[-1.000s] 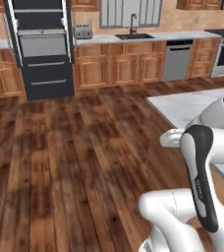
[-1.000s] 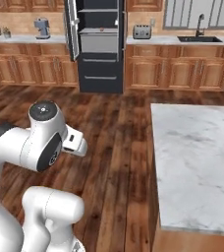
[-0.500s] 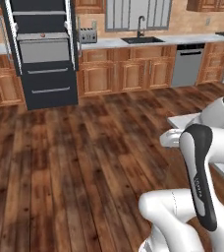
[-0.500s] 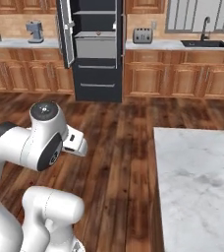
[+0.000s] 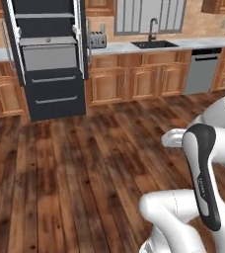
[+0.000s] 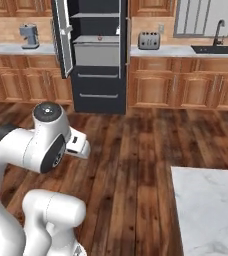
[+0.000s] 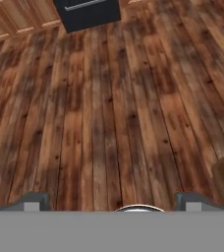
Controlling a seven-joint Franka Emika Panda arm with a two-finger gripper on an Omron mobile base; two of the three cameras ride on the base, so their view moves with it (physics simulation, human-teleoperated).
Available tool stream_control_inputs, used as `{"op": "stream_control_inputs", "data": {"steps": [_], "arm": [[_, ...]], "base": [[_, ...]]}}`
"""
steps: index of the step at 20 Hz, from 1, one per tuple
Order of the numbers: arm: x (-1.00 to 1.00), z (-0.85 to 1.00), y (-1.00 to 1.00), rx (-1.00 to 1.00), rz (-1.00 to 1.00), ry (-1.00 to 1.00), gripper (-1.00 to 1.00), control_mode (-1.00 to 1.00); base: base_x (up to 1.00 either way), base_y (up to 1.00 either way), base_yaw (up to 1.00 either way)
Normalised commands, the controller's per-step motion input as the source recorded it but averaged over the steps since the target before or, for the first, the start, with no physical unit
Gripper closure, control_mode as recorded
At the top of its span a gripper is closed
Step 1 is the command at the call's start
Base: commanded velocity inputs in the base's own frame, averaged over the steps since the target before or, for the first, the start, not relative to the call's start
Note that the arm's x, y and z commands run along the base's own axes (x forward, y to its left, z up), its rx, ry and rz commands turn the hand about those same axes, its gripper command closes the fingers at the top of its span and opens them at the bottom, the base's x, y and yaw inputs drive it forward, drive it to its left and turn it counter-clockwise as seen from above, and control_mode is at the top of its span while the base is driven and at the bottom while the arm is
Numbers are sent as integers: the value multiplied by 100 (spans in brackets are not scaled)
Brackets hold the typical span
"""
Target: Retrieve the tangerine and peach from the fridge and place them into the bowl on the dining table.
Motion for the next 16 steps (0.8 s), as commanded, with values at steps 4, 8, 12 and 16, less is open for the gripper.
{"op": "stream_control_inputs", "data": {"steps": [4,8,12,16], "arm": [[0,0,0,0,0,0,-100,100],[0,0,0,0,0,0,-100,100],[0,0,0,0,0,0,-100,100],[0,0,0,0,0,0,-100,100]], "base": [[100,100,-2],[100,92,-2],[100,39,0],[100,8,4]]}}
